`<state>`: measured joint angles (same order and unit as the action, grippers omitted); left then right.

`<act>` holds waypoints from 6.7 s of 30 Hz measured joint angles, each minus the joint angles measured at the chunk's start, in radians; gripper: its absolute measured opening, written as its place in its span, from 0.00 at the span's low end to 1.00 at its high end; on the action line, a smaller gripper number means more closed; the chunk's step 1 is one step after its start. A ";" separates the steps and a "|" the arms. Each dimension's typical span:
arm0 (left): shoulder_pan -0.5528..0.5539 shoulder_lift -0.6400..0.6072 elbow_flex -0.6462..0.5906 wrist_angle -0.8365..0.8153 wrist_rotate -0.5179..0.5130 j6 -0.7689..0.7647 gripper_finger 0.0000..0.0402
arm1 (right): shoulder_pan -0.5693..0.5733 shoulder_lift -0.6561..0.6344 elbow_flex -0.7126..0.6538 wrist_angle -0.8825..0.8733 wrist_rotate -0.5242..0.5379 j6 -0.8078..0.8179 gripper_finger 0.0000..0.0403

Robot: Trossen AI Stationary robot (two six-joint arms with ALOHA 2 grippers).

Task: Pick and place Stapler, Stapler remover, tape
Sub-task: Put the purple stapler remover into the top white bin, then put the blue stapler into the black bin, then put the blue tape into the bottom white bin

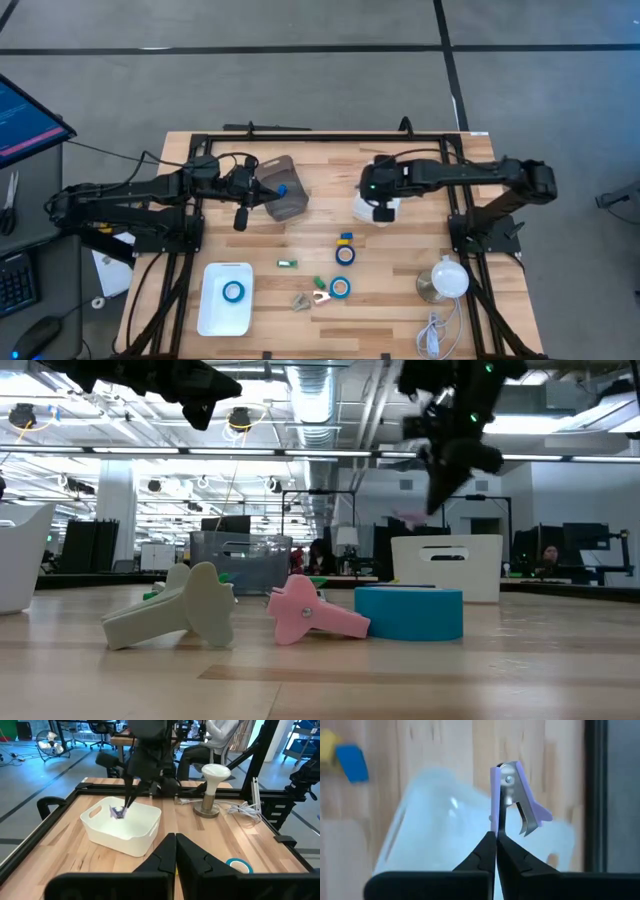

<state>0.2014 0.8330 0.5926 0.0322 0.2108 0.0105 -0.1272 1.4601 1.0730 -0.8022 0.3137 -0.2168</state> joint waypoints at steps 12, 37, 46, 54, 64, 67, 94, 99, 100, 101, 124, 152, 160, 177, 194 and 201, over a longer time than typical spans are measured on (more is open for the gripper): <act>0.000 0.000 0.000 0.001 0.000 0.000 0.00 | -0.097 0.141 -0.167 0.116 -0.104 0.025 0.00; 0.000 0.000 0.000 0.001 0.000 0.000 0.00 | -0.084 -0.090 -0.167 0.155 -0.020 -0.010 0.17; 0.000 0.000 0.000 0.001 0.000 0.000 0.00 | 0.067 -0.276 -0.166 0.225 -0.122 0.112 0.11; 0.000 0.000 0.000 0.001 0.000 0.003 0.00 | 0.225 -0.298 -0.165 0.279 -0.130 0.120 0.02; 0.000 0.000 0.000 0.001 0.000 0.001 0.00 | 0.290 -0.178 -0.165 0.346 -0.130 0.161 0.08; 0.000 0.000 0.000 0.001 0.000 0.000 0.00 | 0.289 -0.109 -0.165 0.395 -0.130 0.163 0.11; 0.000 0.000 0.000 -0.018 0.001 -0.019 0.00 | 0.240 0.281 -0.165 0.509 -0.080 0.132 0.49; 0.000 0.000 0.000 -0.019 0.001 -0.019 0.00 | 0.217 0.280 -0.165 0.518 -0.150 0.129 0.41; 0.000 0.000 0.000 -0.018 0.001 -0.019 0.00 | 0.214 0.280 -0.165 0.523 -0.160 0.128 0.40; 0.000 0.000 0.000 -0.018 0.001 -0.019 0.00 | 0.212 0.280 -0.165 0.531 -0.169 0.127 0.38; 0.000 0.000 0.000 -0.018 0.001 -0.019 0.00 | 0.212 0.279 -0.165 0.559 -0.238 0.110 0.30; 0.000 0.000 0.000 -0.045 0.001 -0.019 0.00 | 0.250 0.287 -0.040 0.371 -0.107 0.244 0.29; 0.000 0.000 0.000 -0.058 0.001 -0.020 0.00 | 0.242 0.403 -0.035 0.369 -0.085 0.210 0.29; 0.000 0.000 0.000 -0.060 0.001 -0.024 0.00 | 0.221 0.389 -0.039 0.426 -0.084 0.165 0.19; 0.000 0.000 0.000 -0.061 0.001 -0.024 0.00 | 0.222 0.386 -0.020 0.412 -0.002 0.155 0.05; 0.000 0.000 0.000 -0.062 0.001 -0.024 0.00 | 0.223 0.385 0.102 0.302 0.004 0.129 0.00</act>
<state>0.2016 0.8330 0.5926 -0.0295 0.2115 -0.0132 0.0962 1.8450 1.1751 -0.5003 0.3178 -0.0882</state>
